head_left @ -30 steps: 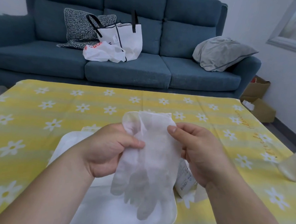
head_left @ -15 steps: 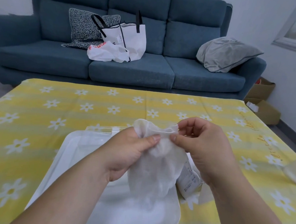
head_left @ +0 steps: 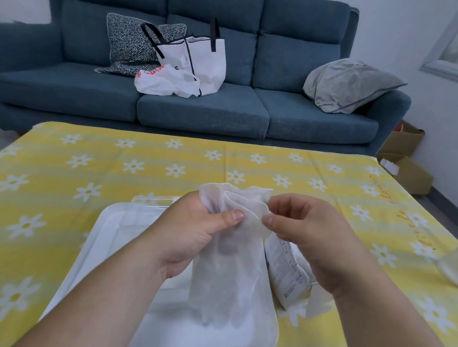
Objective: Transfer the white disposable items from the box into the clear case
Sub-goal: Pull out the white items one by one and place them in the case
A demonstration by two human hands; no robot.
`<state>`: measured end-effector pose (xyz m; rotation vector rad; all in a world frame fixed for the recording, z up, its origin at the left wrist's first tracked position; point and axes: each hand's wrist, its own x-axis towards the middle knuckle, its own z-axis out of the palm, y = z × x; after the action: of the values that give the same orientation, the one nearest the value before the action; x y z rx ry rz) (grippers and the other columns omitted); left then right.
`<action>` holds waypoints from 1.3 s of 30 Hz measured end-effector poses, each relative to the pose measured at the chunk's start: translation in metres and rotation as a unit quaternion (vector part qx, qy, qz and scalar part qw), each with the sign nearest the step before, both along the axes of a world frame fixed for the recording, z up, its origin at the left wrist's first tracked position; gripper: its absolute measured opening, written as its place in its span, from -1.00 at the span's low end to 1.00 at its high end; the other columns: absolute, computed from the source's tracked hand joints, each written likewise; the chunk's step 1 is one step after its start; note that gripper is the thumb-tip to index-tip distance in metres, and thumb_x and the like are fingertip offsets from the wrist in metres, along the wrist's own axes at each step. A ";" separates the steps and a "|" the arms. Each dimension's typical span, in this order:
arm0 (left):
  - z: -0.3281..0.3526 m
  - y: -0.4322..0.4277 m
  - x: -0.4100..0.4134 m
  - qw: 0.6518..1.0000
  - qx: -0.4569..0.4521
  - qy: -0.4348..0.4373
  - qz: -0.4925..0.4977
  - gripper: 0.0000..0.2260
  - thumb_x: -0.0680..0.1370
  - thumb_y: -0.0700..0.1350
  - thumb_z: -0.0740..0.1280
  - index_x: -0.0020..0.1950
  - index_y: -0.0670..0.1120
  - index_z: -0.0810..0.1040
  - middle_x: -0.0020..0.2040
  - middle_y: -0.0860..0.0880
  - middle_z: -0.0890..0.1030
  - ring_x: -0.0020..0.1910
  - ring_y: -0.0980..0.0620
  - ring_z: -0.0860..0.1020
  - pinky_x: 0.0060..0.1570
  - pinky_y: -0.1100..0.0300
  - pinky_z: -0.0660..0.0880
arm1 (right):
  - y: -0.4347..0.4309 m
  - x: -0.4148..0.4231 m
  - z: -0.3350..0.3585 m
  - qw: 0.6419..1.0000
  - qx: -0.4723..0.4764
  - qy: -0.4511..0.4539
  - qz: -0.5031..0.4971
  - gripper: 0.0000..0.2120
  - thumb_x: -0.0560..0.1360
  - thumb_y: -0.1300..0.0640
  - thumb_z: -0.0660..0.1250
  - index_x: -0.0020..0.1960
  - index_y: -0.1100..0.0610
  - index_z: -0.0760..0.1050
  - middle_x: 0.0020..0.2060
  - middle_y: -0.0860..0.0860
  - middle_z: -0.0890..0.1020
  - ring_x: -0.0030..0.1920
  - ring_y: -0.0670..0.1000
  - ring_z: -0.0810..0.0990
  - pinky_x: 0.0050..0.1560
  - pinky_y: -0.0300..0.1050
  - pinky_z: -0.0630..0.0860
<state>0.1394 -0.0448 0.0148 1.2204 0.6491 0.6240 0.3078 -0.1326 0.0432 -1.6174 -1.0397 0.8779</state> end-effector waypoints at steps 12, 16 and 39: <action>-0.003 0.003 0.001 0.998 0.018 0.006 0.060 -0.86 0.58 -0.27 0.34 0.06 -0.22 0.69 0.00 -0.23 0.72 -0.06 -0.12 0.69 -0.06 0.09 0.58 | -0.004 -0.003 0.009 0.996 0.044 -0.075 0.035 -0.70 0.27 -0.02 0.59 -0.20 0.16 0.58 -0.36 -0.01 0.55 -0.31 -0.02 0.48 -0.21 -0.05 0.43; -0.003 -0.001 0.003 0.998 0.060 0.016 0.013 -0.84 0.60 -0.29 0.32 0.06 -0.21 0.70 0.00 -0.20 0.73 -0.03 -0.11 0.69 -0.03 0.07 0.57 | -0.003 -0.011 0.005 0.987 0.014 -0.156 0.028 -0.72 0.27 0.00 0.60 -0.06 -0.05 0.62 -0.29 -0.09 0.62 -0.23 -0.05 0.63 -0.11 -0.05 0.58; 0.005 -0.007 -0.007 0.992 0.068 0.014 -0.102 -0.77 0.50 -0.21 0.32 0.10 -0.05 0.68 -0.03 -0.05 0.66 -0.04 0.02 0.61 -0.11 0.20 0.52 | 0.000 -0.029 0.020 0.981 0.119 -0.147 0.048 -0.77 0.43 0.34 0.45 -0.23 0.02 0.68 -0.28 -0.04 0.70 -0.21 0.02 0.64 -0.16 -0.05 0.58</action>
<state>0.1321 -0.0513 0.0194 1.4044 0.5035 0.4860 0.2790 -0.1330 0.0634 -1.5304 -1.3837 0.5610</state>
